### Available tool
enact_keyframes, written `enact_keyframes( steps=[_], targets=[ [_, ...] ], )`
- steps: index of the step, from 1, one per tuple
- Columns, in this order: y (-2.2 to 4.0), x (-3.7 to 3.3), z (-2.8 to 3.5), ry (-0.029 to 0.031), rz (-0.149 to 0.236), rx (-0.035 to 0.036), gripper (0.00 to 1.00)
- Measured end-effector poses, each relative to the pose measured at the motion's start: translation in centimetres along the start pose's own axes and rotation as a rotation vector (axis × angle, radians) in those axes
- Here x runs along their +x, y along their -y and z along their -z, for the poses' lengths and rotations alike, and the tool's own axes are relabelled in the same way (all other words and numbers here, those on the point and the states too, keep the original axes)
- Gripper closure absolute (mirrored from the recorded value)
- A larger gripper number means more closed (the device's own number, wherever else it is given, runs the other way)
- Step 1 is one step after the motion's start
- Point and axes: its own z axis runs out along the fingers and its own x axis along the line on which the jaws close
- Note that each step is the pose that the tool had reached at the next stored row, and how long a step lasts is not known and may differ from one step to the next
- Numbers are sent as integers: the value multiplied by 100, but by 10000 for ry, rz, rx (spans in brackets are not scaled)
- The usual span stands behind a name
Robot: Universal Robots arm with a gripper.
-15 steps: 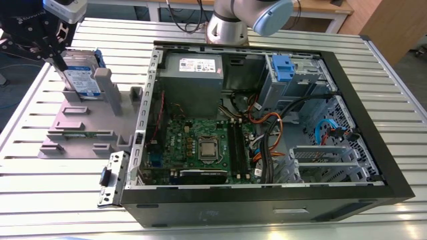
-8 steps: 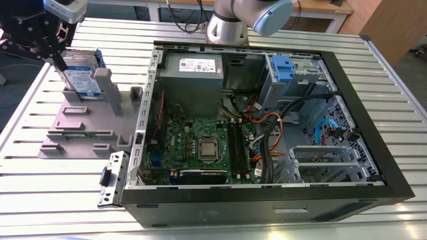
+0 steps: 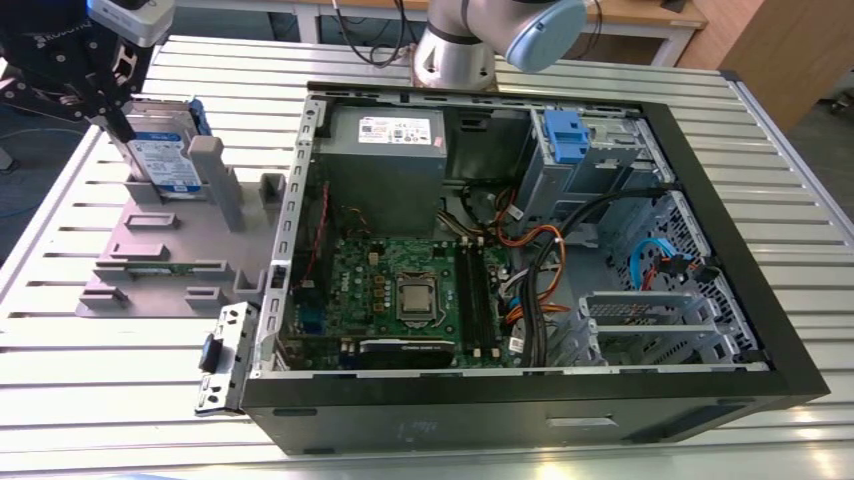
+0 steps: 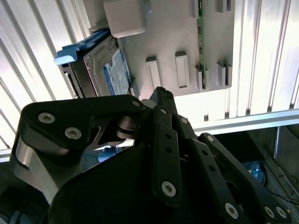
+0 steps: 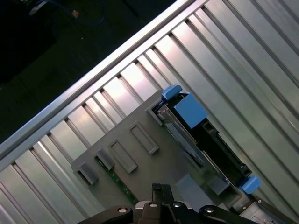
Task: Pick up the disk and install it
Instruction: 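Pick up the disk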
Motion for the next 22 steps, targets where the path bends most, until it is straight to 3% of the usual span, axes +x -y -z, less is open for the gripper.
enact_keyframes(
  steps=[22],
  targets=[
    [0,0,0,-7,187,-4,89]
  ],
)
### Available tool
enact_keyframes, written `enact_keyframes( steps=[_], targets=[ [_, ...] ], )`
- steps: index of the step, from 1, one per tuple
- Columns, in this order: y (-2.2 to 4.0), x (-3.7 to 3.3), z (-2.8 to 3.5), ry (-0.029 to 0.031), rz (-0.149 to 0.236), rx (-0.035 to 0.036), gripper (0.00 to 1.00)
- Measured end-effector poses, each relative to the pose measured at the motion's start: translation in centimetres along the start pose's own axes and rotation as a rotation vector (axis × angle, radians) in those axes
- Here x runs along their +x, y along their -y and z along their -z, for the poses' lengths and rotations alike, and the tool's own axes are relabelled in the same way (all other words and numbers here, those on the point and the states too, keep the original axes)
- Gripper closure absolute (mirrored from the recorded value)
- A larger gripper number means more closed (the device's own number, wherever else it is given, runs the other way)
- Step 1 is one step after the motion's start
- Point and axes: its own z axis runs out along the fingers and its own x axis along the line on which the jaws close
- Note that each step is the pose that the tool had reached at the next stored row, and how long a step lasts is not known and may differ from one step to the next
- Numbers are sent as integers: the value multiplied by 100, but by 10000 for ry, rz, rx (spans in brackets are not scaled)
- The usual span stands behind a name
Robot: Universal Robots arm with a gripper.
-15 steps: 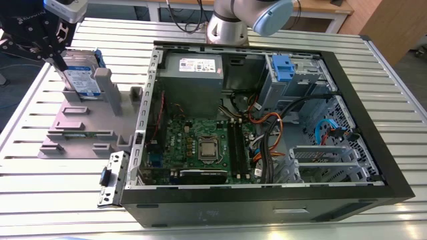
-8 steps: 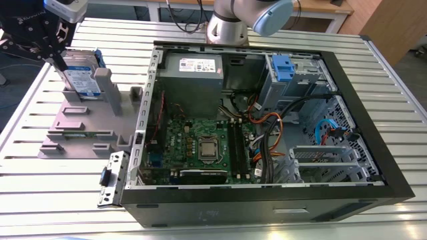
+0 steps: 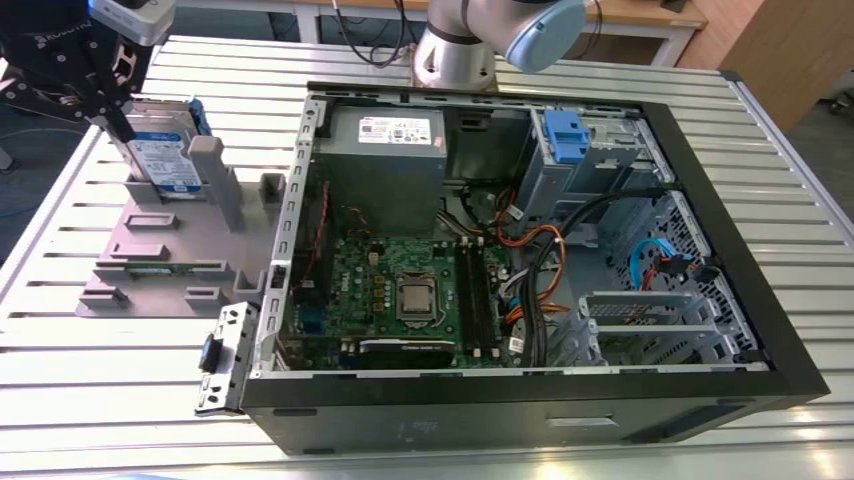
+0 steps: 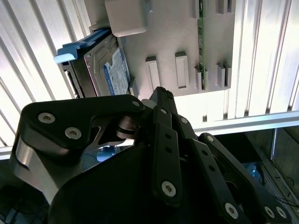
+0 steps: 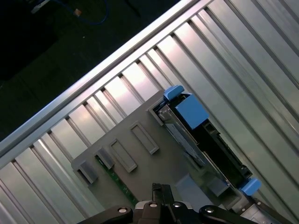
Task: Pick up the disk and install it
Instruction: 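Pick up the disk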
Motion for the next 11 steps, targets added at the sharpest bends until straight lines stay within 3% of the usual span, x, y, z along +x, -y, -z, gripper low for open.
enact_keyframes(
  steps=[11],
  targets=[
    [0,0,0,-3,84,-2,89]
  ],
)
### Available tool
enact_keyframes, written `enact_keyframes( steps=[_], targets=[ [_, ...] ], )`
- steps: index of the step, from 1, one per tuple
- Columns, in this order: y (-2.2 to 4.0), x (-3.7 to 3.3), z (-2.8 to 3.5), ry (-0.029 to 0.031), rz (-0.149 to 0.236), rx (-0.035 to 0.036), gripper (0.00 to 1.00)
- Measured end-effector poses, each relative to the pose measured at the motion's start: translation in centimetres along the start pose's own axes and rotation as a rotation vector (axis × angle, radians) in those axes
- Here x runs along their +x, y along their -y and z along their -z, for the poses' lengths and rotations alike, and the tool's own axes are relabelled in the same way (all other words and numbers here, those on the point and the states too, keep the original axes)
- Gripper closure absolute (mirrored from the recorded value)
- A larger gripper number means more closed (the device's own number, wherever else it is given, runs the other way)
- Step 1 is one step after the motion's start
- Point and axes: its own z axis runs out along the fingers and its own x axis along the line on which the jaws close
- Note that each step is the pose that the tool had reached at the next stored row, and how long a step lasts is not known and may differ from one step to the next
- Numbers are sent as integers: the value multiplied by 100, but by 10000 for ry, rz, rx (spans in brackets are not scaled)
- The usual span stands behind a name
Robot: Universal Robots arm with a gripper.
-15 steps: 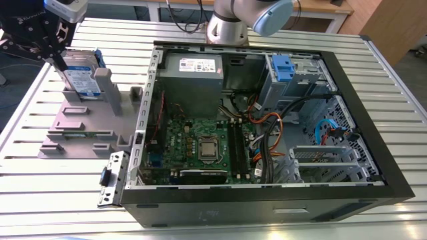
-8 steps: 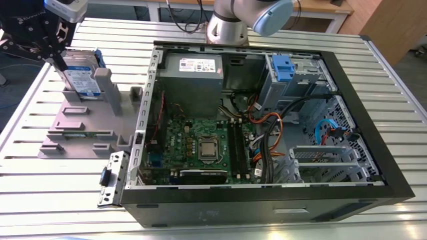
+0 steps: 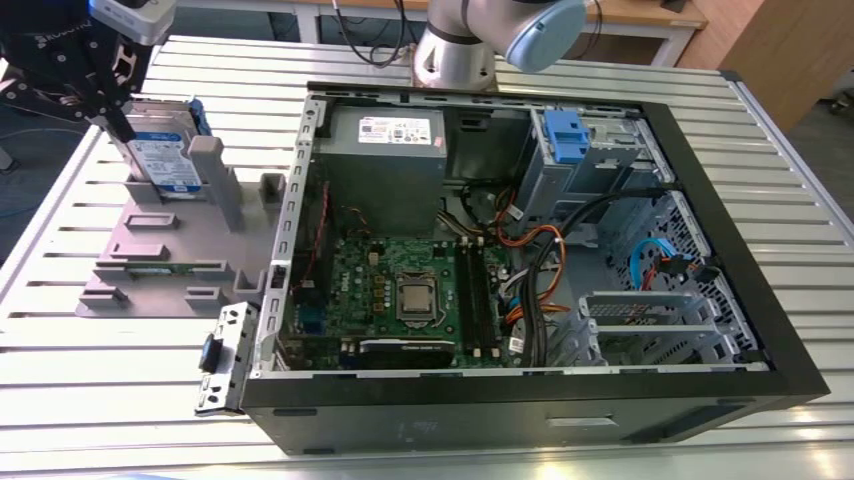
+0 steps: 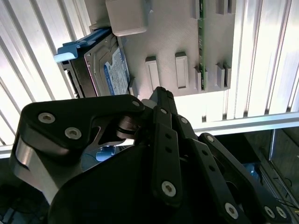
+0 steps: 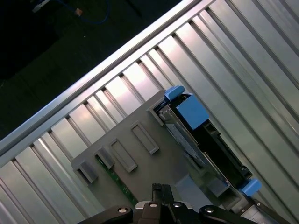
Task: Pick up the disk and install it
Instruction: 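Pick up the disk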
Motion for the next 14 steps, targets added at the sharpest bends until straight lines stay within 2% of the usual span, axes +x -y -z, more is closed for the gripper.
enact_keyframes(
  steps=[14],
  targets=[
    [0,0,0,-4,111,-3,89]
  ],
)
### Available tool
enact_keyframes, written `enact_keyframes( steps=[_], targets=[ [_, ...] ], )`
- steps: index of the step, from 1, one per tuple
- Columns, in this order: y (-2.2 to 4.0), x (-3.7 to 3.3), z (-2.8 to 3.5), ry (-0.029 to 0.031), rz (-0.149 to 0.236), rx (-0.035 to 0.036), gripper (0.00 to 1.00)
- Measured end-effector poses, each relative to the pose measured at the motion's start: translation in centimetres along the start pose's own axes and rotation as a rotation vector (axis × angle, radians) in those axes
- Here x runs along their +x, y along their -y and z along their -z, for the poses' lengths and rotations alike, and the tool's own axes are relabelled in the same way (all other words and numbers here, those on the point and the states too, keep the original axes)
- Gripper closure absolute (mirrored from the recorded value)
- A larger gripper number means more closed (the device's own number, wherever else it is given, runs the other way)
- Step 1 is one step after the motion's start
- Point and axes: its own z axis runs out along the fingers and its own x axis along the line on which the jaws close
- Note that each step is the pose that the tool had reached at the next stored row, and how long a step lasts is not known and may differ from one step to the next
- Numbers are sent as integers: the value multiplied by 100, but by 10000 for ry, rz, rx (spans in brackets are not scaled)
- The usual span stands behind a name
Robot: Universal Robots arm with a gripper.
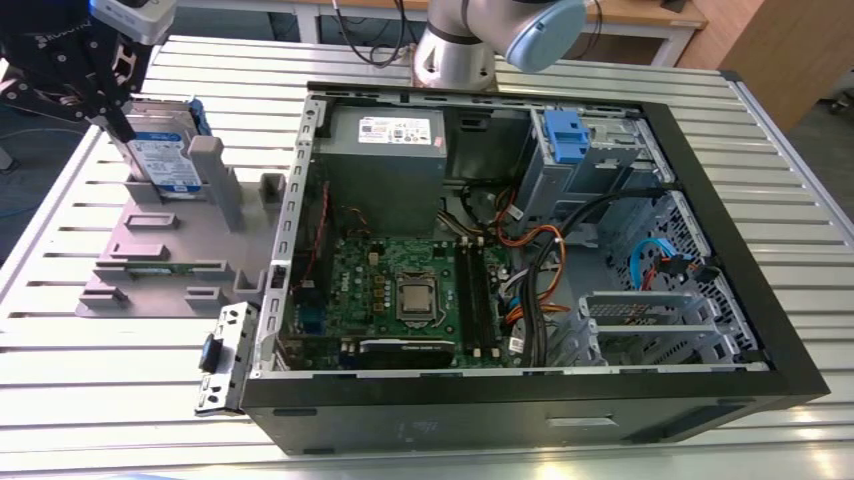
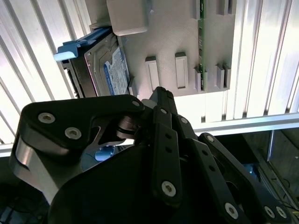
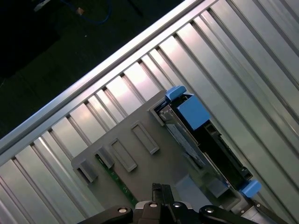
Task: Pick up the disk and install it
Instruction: 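Pick up the disk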
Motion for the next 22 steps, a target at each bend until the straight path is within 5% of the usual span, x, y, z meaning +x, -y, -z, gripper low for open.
enact_keyframes(
  steps=[22],
  targets=[
    [0,0,0,-6,175,-3,89]
  ],
)
